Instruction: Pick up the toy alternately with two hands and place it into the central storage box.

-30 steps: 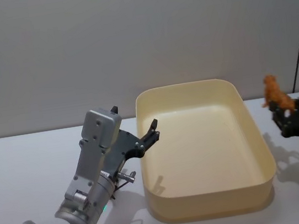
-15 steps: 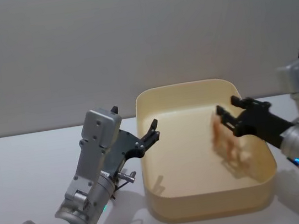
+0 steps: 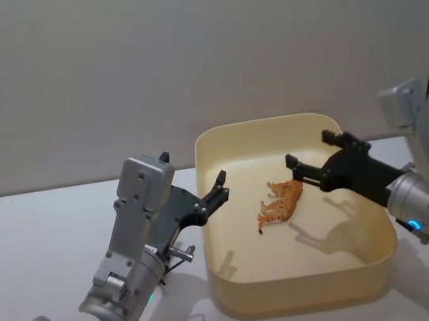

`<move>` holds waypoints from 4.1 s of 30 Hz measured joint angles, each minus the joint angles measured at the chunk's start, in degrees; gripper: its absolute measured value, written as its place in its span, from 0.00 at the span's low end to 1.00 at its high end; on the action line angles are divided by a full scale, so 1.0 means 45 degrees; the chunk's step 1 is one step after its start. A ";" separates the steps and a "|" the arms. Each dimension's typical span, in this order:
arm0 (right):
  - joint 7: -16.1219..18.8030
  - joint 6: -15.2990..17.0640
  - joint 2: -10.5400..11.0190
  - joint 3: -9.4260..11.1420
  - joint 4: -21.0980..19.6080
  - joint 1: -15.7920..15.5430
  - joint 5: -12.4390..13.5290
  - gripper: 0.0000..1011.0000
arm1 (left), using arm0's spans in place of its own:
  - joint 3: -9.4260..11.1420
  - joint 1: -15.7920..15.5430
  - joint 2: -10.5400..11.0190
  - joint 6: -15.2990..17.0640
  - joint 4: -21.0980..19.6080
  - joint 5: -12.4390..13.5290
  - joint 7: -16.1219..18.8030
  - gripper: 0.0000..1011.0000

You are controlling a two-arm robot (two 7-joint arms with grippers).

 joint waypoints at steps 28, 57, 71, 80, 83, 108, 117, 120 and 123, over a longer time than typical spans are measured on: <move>-0.3146 -0.0579 0.2490 0.2395 -0.3792 -0.3052 0.2812 0.99 | 0.0000 0.0000 0.0000 0.0000 0.0000 0.0000 0.0001 0.99; -0.3916 0.0712 0.3700 0.3572 -0.4171 -0.5561 0.3265 0.99 | 0.0000 0.0000 0.0000 0.0000 0.0000 0.0000 0.0000 0.99; -0.3853 0.0996 0.3538 0.3285 -0.3023 -0.5444 0.2421 0.99 | 0.0000 0.0000 0.0000 0.0000 0.0000 -0.0001 0.0000 0.99; -0.3731 0.1032 0.3311 0.3030 -0.2362 -0.5012 0.1955 0.95 | 0.0001 0.0000 0.0000 0.0000 0.0000 0.0000 0.0000 0.99; -0.3694 0.1038 0.3244 0.2954 -0.2177 -0.4883 0.1823 0.88 | 0.0000 0.0000 0.0000 0.0000 0.0000 -0.0001 0.0000 0.99; -0.3506 0.0755 0.3090 0.2784 -0.1916 -0.4682 0.1489 0.33 | 0.0000 0.0000 0.0000 0.0000 0.0000 0.0000 0.0000 0.99; -0.3116 0.0140 0.2991 0.2707 -0.2556 -0.4681 0.1479 0.33 | 0.0000 0.0000 0.0000 0.0000 0.0000 -0.0001 0.0000 0.99; -0.2912 0.0048 0.2919 0.2647 -0.2841 -0.4568 0.1540 0.33 | 0.0000 0.0000 0.0000 0.0000 0.0000 0.0000 0.0001 0.99; -0.2656 0.0032 0.2820 0.2557 -0.3104 -0.4381 0.1608 0.33 | 0.0001 0.0000 0.0000 0.0000 0.0000 0.0000 0.0000 0.99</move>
